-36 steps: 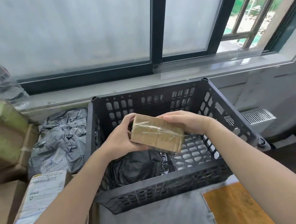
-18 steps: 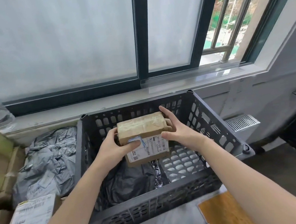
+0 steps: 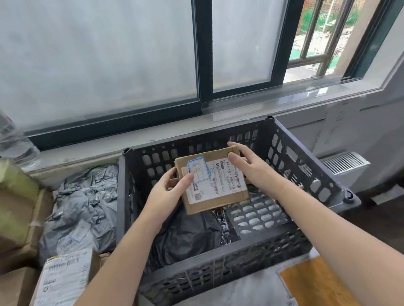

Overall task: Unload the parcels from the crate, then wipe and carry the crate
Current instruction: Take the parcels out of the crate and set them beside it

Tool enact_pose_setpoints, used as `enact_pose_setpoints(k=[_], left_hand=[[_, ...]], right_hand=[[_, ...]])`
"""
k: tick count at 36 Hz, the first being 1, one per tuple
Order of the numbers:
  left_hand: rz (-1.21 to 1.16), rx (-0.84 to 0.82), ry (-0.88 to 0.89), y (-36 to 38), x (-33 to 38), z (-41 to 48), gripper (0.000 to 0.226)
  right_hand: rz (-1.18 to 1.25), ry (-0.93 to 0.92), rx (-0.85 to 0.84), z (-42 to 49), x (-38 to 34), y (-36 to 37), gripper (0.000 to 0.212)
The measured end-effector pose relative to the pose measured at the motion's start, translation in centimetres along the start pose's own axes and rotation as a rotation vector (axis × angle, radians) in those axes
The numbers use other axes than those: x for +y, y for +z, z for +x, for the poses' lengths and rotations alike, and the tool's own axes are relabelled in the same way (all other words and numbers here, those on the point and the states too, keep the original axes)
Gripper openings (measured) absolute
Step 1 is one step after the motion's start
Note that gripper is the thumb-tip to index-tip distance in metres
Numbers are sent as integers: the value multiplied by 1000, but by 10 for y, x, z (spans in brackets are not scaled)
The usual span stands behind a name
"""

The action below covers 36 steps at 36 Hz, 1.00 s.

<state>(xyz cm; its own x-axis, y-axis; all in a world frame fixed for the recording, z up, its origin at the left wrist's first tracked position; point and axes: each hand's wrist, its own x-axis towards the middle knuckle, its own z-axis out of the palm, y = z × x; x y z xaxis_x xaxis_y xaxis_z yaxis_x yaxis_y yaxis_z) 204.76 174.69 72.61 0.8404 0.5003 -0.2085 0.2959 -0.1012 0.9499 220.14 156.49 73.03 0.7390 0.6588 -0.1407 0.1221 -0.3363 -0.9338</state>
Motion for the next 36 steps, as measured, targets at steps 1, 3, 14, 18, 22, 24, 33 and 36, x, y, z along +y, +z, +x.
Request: enact_pose_setpoints(k=[1, 3, 14, 18, 22, 24, 33, 36], left_hand=[[0, -11, -7, -1, 0, 0, 82], [6, -35, -21, -2, 0, 1, 93], [-28, -125, -41, -4, -10, 6, 85], [-1, -110, -38, -4, -10, 6, 75], [-5, -49, -14, -11, -3, 5, 83], [9, -63, 0, -15, 2, 2, 79], [-140, 102, 26, -38, 7, -17, 45], [-256, 208, 3, -49, 4, -24, 44]], right_hand=[[5, 1, 10, 0, -1, 0, 53], [20, 1, 33, 1, -3, 0, 49], [-5, 21, 81, 7, -5, 3, 49], [-27, 19, 16, 6, -11, 3, 46], [-148, 14, -55, 6, -23, 8, 45], [-210, -8, -80, 6, -32, 13, 46], [-411, -171, -20, 13, -78, 38, 47], [-427, -256, 97, 16, -80, 54, 56]])
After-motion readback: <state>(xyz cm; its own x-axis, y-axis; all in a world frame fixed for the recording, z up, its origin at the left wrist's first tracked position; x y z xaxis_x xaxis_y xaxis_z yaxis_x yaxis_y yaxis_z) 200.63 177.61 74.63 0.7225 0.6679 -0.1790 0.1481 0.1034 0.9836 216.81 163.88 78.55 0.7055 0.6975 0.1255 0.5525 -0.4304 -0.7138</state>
